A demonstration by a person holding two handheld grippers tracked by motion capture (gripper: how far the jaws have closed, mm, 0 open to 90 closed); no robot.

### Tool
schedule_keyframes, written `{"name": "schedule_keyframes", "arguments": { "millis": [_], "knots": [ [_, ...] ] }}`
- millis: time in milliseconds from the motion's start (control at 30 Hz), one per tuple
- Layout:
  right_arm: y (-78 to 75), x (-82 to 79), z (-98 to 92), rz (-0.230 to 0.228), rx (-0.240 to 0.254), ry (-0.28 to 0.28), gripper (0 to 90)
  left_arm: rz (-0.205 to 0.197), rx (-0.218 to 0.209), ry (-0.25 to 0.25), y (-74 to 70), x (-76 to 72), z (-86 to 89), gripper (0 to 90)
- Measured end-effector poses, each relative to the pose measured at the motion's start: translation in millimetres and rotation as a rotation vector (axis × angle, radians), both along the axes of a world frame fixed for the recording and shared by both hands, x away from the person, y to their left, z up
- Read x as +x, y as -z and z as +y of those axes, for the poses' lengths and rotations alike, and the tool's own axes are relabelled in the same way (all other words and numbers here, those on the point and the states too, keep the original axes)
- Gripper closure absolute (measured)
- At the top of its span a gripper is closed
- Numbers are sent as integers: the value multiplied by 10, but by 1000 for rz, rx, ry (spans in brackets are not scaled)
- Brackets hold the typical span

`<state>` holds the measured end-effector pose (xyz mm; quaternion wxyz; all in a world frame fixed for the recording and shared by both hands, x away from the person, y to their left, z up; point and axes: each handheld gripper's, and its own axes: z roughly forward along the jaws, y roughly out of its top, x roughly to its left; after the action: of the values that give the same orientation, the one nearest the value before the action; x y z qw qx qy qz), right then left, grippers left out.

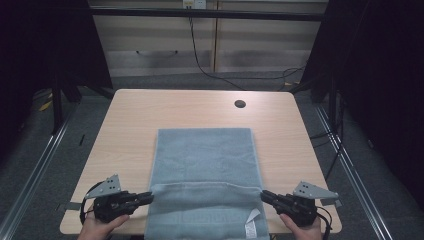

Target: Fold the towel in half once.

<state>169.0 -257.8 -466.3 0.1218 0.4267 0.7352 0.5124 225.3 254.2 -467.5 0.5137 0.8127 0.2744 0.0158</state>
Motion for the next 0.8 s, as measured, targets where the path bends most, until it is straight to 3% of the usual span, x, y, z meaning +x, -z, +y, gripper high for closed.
{"name": "schedule_keyframes", "arguments": {
  "millis": [133,200,233,333,433,533,667,800],
  "knots": [
    [43,-138,-53,19,-6,11,781,40,11,34,104,-83,89,791],
    [81,-209,-82,39,-1,-3,752,42,24,43,120,-125,136,750],
    [86,-243,-93,39,-3,-9,737,52,4,46,117,-140,162,734],
    [63,-268,-123,30,9,3,711,41,-13,1,82,-75,234,687],
    [34,-166,-88,21,5,8,683,37,-53,-38,28,54,243,672],
    [7,-23,9,15,-3,-16,680,37,-67,-79,11,224,177,659],
    [-3,214,143,13,-6,-46,683,54,-42,-83,54,449,19,641],
    [38,511,254,31,-30,-63,698,71,33,-75,127,690,-170,641]
  ]
}}
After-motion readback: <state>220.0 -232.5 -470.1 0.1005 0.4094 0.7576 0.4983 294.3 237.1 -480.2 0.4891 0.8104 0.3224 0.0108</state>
